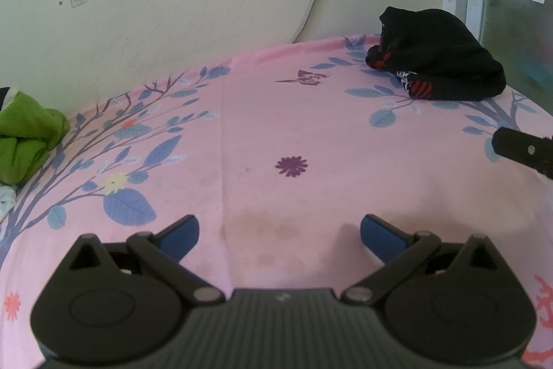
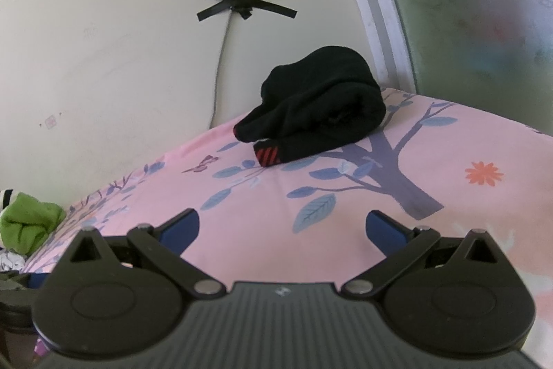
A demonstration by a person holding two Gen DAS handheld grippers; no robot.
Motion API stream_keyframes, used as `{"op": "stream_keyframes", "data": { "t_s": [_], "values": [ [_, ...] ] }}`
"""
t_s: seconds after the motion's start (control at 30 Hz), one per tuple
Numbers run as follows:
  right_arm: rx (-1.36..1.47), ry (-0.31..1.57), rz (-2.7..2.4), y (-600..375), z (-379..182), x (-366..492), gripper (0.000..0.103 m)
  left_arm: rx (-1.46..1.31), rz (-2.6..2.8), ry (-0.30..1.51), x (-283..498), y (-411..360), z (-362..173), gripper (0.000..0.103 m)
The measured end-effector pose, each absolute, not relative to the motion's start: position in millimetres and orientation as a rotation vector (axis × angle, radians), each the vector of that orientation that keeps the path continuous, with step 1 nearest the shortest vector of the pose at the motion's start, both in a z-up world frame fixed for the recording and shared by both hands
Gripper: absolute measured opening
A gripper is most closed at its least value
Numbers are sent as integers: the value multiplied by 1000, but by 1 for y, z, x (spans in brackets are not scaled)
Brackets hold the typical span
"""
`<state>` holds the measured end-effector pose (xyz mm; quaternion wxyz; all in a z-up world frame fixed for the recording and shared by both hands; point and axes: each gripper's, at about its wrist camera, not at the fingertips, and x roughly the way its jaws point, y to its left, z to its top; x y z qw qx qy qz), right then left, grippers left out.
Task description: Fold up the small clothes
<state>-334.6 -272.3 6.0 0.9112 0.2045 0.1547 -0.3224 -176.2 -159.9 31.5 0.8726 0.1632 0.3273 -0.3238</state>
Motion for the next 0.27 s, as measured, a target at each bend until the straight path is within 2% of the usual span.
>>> {"op": "stream_keyframes", "data": {
  "t_s": [0.27],
  "values": [
    [379, 303, -645, -266, 8, -335, 97, 328, -705, 697, -175, -160, 32, 103]
  ]
}}
